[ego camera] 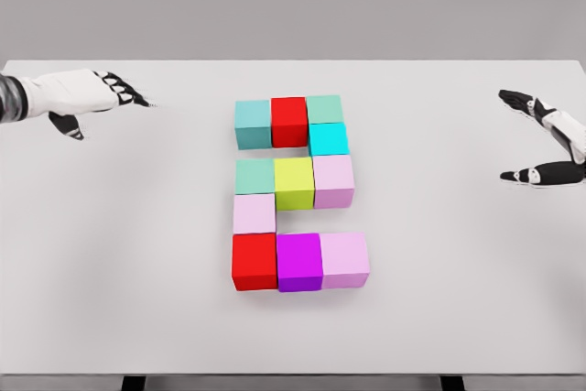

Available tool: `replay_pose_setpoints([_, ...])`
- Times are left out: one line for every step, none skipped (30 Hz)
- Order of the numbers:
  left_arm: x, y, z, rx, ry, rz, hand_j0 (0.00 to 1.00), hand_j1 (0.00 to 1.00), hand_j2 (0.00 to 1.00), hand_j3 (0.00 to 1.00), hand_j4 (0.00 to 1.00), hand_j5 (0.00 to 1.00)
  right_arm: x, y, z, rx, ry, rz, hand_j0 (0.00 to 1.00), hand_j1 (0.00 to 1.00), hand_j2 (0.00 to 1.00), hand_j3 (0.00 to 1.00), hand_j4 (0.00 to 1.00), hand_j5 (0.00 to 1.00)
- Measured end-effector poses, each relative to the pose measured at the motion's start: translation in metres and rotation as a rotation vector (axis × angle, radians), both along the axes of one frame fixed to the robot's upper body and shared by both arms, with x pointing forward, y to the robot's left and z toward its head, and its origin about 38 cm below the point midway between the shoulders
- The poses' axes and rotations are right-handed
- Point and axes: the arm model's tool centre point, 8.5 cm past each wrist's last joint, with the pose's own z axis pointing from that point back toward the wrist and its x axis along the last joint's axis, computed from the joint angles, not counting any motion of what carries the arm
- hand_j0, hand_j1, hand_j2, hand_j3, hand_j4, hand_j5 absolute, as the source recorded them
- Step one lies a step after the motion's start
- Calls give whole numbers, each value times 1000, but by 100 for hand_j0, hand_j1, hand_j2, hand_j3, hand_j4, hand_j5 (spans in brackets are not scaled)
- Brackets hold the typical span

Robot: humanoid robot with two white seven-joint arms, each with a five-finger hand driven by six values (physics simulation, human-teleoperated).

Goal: Assemble the squares on the desktop into the number 2

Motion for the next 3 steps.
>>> replay_pose_setpoints([-2,9,2,6,-1,15,100,100,100,100,100,100,0,3,-2,4,1,4,100,100,100,100,100,100])
replay_pose_setpoints([-4,17,3,11,-2,29,100,100,100,100,100,100,2,5,0,8,-5,8,100,100,100,100,100,100])
replay_pose_setpoints([-6,24,6,17,-4,42,100,100,100,100,100,100,1,6,-3,8,0,8,100,100,100,100,100,100])
